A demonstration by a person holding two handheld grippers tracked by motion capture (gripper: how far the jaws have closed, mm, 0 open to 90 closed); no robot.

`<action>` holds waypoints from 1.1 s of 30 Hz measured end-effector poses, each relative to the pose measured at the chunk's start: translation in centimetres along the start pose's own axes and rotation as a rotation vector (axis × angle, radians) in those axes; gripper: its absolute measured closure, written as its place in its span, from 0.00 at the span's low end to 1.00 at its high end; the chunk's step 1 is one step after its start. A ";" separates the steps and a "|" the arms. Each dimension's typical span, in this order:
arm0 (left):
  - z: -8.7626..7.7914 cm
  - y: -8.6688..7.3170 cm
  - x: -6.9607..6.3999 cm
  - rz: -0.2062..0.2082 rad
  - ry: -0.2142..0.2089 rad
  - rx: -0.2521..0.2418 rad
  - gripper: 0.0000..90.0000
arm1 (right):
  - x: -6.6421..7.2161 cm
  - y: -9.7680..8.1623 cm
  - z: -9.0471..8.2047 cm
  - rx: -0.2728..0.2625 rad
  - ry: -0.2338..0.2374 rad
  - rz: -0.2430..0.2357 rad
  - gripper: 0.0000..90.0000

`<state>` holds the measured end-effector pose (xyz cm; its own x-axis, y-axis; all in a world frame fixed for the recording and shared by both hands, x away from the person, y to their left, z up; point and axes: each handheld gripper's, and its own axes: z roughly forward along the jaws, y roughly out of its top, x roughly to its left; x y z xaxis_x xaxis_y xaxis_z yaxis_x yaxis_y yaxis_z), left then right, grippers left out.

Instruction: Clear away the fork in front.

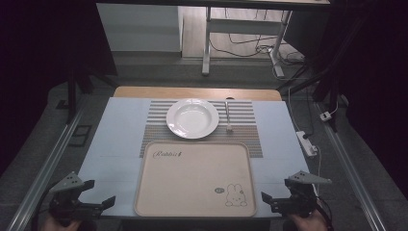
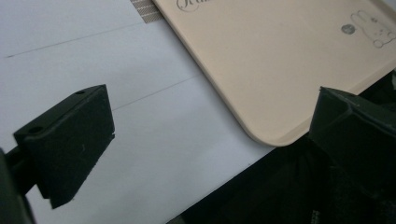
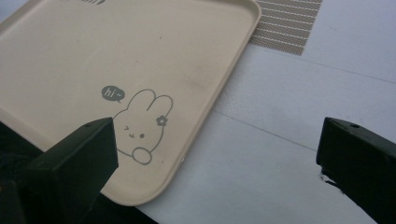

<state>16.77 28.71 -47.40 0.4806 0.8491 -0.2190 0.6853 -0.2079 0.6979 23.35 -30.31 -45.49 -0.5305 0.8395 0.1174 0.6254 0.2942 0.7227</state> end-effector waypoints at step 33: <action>0.5 0.3 -0.1 0.025 -0.003 0.047 0.03 | 0.6 0.2 0.4 0.042 0.021 -0.068 0.00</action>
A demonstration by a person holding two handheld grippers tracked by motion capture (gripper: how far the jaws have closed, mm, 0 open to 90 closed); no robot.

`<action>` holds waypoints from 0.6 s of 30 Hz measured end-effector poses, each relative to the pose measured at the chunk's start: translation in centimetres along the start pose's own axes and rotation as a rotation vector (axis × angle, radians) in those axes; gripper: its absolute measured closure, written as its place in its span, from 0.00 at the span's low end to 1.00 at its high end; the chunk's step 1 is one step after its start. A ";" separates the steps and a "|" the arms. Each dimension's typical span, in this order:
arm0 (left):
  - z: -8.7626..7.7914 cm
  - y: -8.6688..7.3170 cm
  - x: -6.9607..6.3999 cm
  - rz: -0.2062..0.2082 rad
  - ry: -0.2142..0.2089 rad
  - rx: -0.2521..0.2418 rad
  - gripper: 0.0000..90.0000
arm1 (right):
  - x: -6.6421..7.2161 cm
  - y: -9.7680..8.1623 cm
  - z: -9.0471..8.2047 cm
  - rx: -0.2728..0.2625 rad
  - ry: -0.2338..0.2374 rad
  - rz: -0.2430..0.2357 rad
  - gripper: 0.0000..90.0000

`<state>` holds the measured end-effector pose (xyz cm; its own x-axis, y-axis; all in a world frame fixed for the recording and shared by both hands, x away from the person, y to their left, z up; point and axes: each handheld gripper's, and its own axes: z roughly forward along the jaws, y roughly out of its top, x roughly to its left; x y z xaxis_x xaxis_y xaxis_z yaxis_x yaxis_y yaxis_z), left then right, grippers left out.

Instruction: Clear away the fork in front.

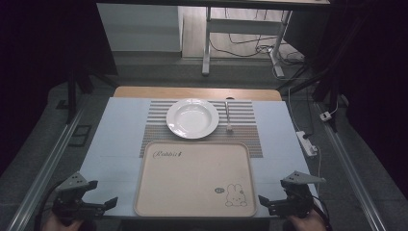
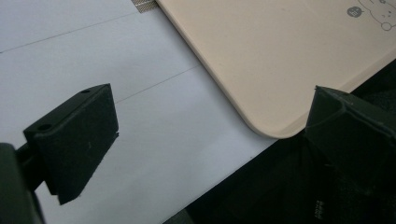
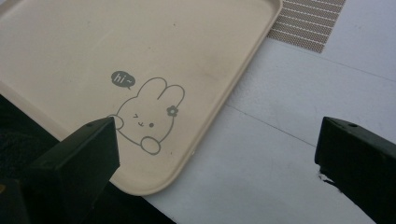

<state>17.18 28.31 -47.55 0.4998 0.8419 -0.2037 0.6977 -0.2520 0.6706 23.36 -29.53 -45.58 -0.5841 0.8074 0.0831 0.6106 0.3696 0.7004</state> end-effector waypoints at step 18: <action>0.2 0.1 0.0 -0.007 -0.006 0.012 0.04 | 0.8 0.5 0.1 -0.034 -0.008 -0.058 0.00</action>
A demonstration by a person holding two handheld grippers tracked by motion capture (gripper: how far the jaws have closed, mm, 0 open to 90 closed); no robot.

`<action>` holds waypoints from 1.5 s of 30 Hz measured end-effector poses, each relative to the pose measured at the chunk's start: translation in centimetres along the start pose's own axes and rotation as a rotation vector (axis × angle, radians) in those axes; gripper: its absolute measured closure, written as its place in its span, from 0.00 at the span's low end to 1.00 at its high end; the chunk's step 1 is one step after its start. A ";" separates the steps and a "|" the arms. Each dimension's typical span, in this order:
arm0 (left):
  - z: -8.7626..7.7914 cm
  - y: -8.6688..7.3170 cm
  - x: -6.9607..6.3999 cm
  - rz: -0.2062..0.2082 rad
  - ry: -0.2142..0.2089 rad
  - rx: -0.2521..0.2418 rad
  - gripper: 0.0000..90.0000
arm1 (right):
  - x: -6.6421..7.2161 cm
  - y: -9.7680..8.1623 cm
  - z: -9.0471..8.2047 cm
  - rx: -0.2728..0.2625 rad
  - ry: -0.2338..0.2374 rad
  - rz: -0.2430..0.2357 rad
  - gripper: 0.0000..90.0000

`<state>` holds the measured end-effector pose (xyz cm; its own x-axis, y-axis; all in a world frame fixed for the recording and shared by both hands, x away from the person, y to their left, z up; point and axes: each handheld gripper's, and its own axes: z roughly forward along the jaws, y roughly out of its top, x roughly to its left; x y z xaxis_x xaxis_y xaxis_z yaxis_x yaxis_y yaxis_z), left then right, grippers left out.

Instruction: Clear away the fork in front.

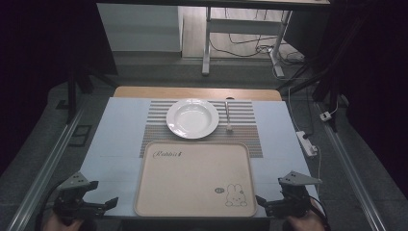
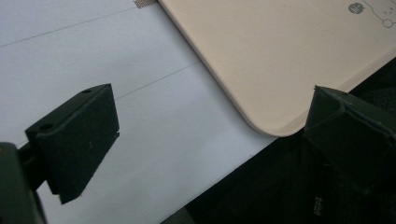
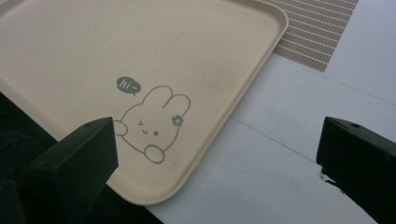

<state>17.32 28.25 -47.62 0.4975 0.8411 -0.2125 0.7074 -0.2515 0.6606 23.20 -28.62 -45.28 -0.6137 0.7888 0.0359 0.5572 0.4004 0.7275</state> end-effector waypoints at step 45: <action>0.2 0.1 -0.1 0.013 0.007 0.018 0.04 | -1.0 4.2 5.9 0.059 0.003 -0.039 0.00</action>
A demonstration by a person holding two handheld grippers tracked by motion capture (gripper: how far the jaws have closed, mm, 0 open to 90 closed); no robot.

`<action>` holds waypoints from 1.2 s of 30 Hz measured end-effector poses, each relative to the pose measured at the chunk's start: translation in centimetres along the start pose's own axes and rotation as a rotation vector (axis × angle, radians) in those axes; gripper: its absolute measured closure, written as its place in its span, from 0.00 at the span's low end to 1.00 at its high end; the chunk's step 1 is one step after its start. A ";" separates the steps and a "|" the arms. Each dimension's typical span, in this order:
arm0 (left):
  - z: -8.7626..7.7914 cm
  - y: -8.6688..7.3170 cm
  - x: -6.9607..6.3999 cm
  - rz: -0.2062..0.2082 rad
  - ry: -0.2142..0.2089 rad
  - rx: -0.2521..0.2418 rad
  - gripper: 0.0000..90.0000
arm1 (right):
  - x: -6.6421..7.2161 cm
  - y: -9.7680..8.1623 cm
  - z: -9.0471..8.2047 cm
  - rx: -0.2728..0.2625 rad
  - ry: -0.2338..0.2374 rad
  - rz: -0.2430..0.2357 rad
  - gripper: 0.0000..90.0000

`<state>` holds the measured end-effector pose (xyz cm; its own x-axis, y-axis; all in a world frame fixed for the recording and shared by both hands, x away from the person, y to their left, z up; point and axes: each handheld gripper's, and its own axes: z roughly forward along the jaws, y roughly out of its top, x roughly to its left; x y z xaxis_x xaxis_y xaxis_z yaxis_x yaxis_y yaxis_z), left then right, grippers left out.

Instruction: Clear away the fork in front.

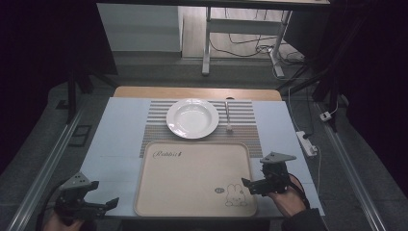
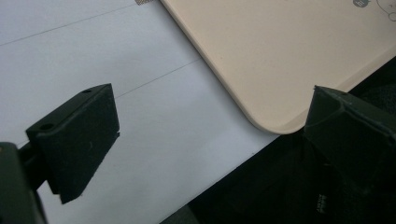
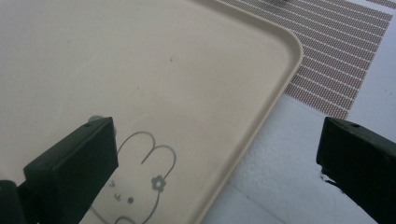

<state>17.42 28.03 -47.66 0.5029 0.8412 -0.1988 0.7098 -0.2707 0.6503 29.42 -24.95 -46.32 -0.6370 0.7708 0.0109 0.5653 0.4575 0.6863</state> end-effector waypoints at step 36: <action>0.1 0.0 0.0 0.001 0.000 0.006 0.04 | -2.6 6.0 7.3 0.028 -0.121 -0.057 0.00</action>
<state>17.49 28.01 -47.69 0.5038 0.8408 -0.1981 0.7123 -0.2746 0.6459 38.29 -20.95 -47.49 -0.6016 0.7902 -0.1167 0.5455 0.5132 0.6626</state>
